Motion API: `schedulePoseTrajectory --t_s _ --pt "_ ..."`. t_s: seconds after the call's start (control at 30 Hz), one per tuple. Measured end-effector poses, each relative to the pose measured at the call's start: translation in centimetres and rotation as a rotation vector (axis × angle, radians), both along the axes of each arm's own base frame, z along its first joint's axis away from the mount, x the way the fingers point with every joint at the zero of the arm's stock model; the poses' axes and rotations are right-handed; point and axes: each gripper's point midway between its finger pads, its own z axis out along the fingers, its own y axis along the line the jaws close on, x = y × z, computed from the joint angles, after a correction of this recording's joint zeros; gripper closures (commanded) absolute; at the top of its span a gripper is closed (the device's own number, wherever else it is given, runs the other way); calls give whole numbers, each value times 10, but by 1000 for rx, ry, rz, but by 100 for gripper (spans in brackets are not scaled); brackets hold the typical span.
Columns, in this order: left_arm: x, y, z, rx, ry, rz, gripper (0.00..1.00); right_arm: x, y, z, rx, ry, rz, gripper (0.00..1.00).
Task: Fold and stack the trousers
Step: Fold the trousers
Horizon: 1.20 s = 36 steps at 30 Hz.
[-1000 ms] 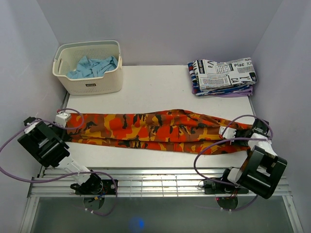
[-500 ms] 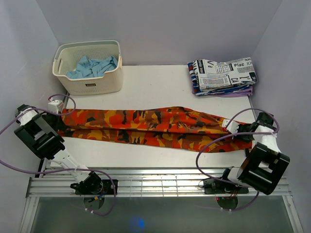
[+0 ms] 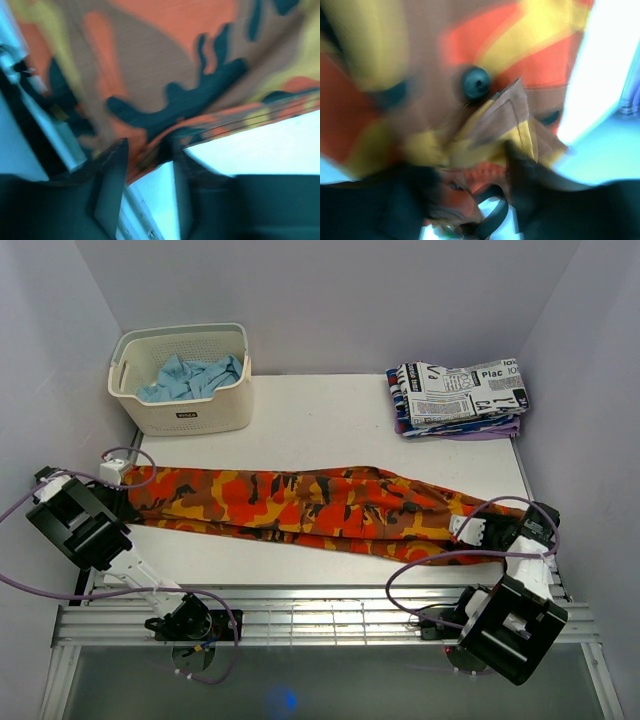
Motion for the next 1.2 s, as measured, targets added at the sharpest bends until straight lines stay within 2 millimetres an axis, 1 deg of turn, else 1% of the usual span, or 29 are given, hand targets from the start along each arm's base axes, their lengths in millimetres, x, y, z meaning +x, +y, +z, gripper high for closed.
schedulePoseTrajectory --t_s 0.03,0.07,0.13,0.17,0.23,0.27,0.33,0.37,0.4,0.43,0.47,0.5,0.57,0.6,0.67,0.7,0.73,0.77,0.8,0.83,0.87,0.9,0.93,0.97,1.0,1.03,1.1,1.13,1.2 --pt "0 4 1 18 -11 -7 35 7 -5 7 -22 -28 3 18" --pt "0 8 4 31 -27 -11 4 9 -9 12 -39 -35 0 9" --pt "1 13 17 57 -75 -17 2 12 -18 19 -60 -24 -13 5" --pt "1 15 28 74 -106 -21 2 11 -22 24 -63 2 -25 2" --pt "7 13 59 102 -189 -42 2 13 -31 41 -64 30 -51 9" --pt "10 11 78 122 -231 -53 2 15 -35 53 -59 38 -62 10" --pt "22 -1 117 167 -310 -98 2 22 -40 84 -57 23 -76 10" --pt "30 -14 133 184 -348 -132 2 25 -41 99 -60 9 -79 10" --pt "39 -35 148 188 -381 -179 2 27 -42 111 -58 1 -85 10" --pt "47 -61 159 182 -413 -233 2 27 -41 119 -54 -3 -90 10" --pt "54 -89 167 160 -440 -285 2 26 -40 123 -45 0 -96 10" --pt "59 -122 169 127 -455 -340 2 23 -38 123 -31 13 -104 10" --pt "57 -182 163 47 -443 -430 2 14 -33 115 -1 66 -122 10" --pt "54 -205 157 9 -426 -463 2 10 -32 111 10 91 -129 10" --pt "44 -248 134 -58 -364 -519 2 0 -30 101 30 155 -149 8" --pt "39 -265 121 -84 -321 -534 2 -4 -30 98 38 181 -158 7" --pt "34 -277 109 -102 -276 -542 2 -8 -29 95 44 201 -164 4" --pt "30 -288 97 -116 -236 -546 10 -10 -28 94 51 214 -172 2" --pt "28 -297 87 -128 -193 -545 15 -13 -26 93 60 225 -180 0" --pt "28 -303 78 -139 -156 -537 20 -15 -25 94 71 236 -188 11" --pt "31 -308 70 -147 -126 -522 29 -15 -24 95 77 242 -191 16" --pt "35 -309 61 -153 -93 -500 34 -16 -24 97 92 250 -206 20" --pt "38 -309 52 -160 -57 -472 37 -15 -24 99 105 258 -222 28" --pt "41 -308 45 -164 -34 -449 40 -13 -25 99 116 267 -238 32" --pt "45 -306 36 -163 -7 -422 46 -11 -26 97 128 283 -259 35" --pt "47 -304 27 -158 21 -394 48 -11 -28 92 137 310 -282 41" --pt "47 -298 11 -137 69 -351 50 -14 -31 75 161 385 -334 42" --pt "47 -294 6 -125 86 -334 51 -14 -33 66 170 420 -356 45" --pt "44 -290 -2 -104 109 -306 53 -16 -34 45 179 474 -394 46"
